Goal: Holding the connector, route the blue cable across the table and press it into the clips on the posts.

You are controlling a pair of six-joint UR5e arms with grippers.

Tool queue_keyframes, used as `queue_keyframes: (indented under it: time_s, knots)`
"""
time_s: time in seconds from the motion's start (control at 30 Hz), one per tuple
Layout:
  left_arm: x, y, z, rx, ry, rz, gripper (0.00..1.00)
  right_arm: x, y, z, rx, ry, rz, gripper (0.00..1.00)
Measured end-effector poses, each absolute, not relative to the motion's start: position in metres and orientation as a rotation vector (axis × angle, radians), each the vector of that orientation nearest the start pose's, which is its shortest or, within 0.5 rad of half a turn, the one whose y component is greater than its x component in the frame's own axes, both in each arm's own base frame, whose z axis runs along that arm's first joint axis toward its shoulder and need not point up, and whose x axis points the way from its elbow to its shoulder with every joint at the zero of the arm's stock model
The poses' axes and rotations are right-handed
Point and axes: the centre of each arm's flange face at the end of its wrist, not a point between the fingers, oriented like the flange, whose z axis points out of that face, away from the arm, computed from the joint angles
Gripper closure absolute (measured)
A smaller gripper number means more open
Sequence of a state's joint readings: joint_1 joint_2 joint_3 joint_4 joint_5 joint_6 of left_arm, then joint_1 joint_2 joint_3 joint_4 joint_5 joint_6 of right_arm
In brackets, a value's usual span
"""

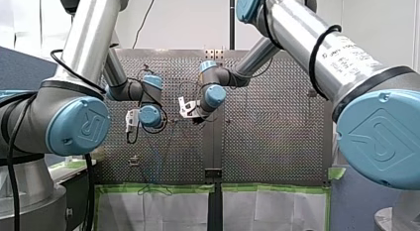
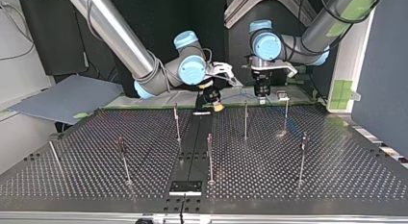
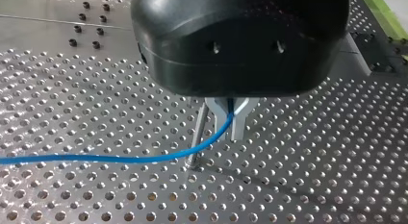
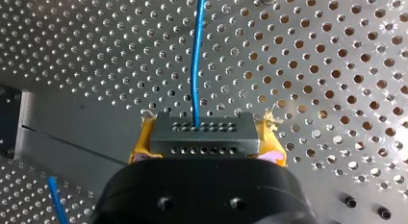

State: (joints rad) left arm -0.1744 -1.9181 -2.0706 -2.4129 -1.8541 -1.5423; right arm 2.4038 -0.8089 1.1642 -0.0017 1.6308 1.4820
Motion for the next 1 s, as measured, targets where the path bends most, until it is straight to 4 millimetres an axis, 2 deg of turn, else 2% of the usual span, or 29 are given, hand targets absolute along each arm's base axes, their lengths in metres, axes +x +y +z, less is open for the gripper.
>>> queue_keyframes:
  time_s: [0.43,0.7,1.0]
  knots:
    - [0.490,-0.188,0.140,-0.060,1.671,0.076,1.00,0.617,-0.400,0.207,2.070,-0.757,1.429,1.00]
    - [0.502,-0.187,0.143,-0.063,1.653,0.060,1.00,0.615,-0.410,0.207,2.036,-0.759,1.452,1.00]
    - [0.527,-0.179,0.146,-0.069,1.640,0.047,1.00,0.610,-0.423,0.207,2.014,-0.767,1.461,1.00]
